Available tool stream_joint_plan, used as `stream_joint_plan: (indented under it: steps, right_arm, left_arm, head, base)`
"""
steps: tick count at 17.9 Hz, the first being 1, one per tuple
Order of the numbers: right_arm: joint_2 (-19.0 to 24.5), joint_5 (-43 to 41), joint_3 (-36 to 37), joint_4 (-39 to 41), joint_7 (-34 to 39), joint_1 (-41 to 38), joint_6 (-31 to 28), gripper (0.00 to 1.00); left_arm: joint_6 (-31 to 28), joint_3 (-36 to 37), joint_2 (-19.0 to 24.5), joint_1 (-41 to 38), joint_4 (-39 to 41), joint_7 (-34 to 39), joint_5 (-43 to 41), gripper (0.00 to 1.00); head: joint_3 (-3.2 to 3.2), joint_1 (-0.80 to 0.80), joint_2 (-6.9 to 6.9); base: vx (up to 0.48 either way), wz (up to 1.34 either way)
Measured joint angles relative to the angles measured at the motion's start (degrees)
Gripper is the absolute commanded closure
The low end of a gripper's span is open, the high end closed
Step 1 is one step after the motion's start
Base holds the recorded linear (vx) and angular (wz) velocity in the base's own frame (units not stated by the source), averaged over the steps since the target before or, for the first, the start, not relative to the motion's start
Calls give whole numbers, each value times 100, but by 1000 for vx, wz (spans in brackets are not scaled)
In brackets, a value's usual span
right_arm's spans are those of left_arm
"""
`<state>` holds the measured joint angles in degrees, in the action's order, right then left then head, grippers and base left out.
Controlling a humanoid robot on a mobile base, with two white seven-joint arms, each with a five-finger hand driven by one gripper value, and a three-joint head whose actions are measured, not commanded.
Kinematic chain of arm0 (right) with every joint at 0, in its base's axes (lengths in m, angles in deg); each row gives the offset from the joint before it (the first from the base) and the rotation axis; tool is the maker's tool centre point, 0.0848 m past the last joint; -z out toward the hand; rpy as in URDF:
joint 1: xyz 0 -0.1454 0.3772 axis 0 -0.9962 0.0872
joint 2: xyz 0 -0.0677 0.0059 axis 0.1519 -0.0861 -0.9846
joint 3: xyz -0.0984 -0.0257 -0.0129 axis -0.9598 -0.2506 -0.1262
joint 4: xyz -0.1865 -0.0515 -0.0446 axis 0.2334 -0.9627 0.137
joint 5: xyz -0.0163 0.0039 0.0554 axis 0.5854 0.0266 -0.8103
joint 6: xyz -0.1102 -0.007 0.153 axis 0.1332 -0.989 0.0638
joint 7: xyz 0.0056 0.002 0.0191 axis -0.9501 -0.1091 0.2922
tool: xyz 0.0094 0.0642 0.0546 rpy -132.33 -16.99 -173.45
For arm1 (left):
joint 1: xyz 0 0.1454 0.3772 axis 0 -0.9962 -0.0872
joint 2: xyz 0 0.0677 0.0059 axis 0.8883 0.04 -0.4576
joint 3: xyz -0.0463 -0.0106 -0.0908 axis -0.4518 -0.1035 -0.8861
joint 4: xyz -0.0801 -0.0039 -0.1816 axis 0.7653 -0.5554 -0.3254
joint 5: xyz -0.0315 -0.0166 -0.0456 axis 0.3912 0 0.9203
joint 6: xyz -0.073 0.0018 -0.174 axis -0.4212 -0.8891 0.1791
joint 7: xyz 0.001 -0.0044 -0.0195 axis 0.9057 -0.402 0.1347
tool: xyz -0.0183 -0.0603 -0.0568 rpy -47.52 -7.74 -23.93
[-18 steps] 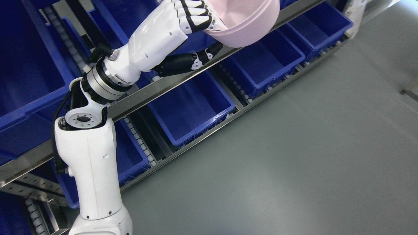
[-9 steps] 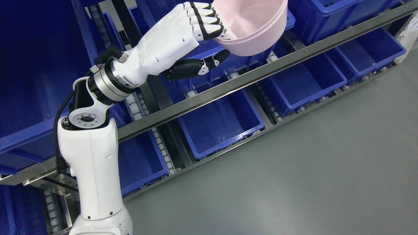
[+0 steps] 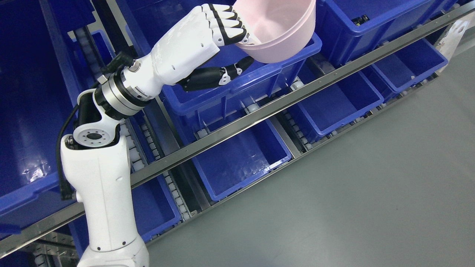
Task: Stack pink IKEA bowls on left shelf middle
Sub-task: 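Carry the bowls over the middle blue bin and lower them in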
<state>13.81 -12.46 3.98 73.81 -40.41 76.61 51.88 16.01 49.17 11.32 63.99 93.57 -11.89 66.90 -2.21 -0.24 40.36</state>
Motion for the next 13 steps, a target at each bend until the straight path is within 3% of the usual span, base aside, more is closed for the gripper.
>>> stream_joint_plan:
  steps: [13]
  right_arm:
    - [0, 0, 0, 0, -18, 0, 1, 0]
  left_arm:
    - [-977, -435, 909, 64, -242, -150, 10, 88]
  head:
    - [0, 0, 0]
  base:
    - [19, -59]
